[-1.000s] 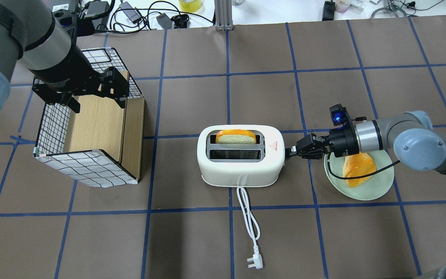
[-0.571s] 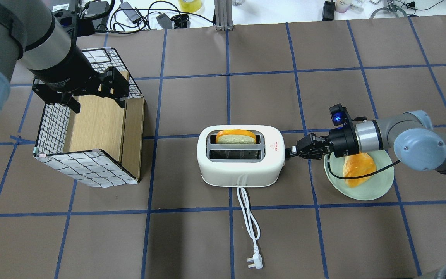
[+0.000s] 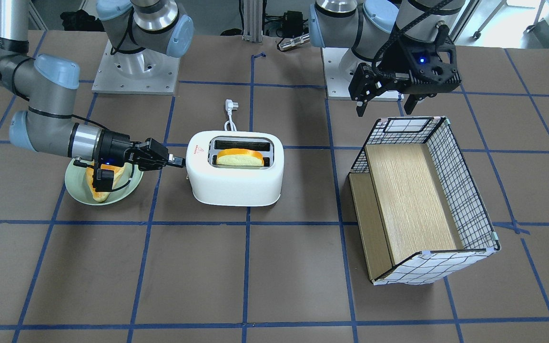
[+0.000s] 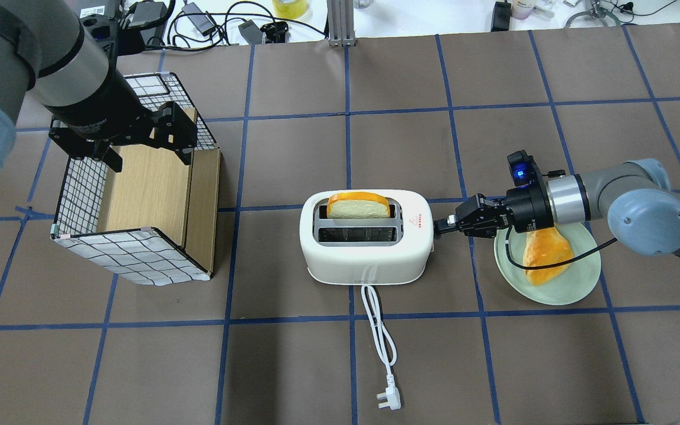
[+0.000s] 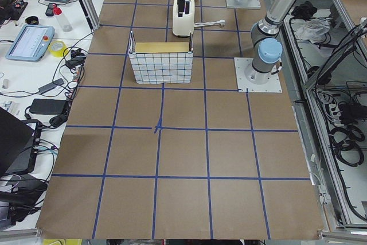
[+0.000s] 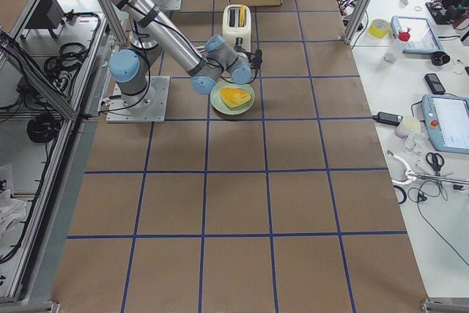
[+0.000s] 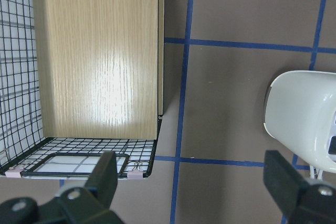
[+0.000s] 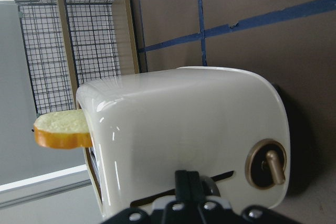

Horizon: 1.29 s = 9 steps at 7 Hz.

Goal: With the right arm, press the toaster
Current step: 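Release the lever and lift the right gripper away from the toaster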

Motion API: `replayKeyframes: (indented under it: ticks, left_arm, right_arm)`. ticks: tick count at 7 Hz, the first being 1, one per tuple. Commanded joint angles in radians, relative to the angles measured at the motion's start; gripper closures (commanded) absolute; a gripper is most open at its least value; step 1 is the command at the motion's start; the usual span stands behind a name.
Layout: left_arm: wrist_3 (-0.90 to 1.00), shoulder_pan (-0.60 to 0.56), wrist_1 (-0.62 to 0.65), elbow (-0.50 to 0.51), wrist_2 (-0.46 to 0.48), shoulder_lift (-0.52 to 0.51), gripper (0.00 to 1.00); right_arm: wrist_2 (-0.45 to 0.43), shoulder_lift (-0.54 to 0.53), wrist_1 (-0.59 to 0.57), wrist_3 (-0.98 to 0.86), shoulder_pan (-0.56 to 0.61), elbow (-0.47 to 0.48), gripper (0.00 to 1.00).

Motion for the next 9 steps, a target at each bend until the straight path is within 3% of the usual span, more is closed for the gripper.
replayKeyframes:
  ticks: [1, 3, 5, 7, 8, 9]
  left_arm:
    - [0.0, 0.0, 0.0, 0.0, 0.0, 0.0, 0.0]
    - [0.0, 0.0, 0.0, 0.0, 0.0, 0.0, 0.0]
    - [0.0, 0.0, 0.0, 0.0, 0.0, 0.0, 0.0]
    - [0.0, 0.0, 0.0, 0.0, 0.0, 0.0, 0.0]
    - [0.0, 0.0, 0.0, 0.0, 0.0, 0.0, 0.0]
    - [0.0, 0.0, 0.0, 0.0, 0.0, 0.0, 0.0]
  right_arm:
    - [-0.042, -0.043, 0.005, 0.072, 0.0, -0.041, 1.0]
    - [-0.172, -0.077, 0.017, 0.148, 0.006, -0.122, 1.0]
    - [-0.309, -0.085, 0.156, 0.205, 0.015, -0.325, 1.0]
    - [-0.566, -0.083, 0.283, 0.308, 0.078, -0.586, 1.0]
    - [-0.71, -0.083, 0.301, 0.39, 0.128, -0.672, 1.0]
    - [-0.8, -0.083, 0.304, 0.403, 0.155, -0.72, 1.0]
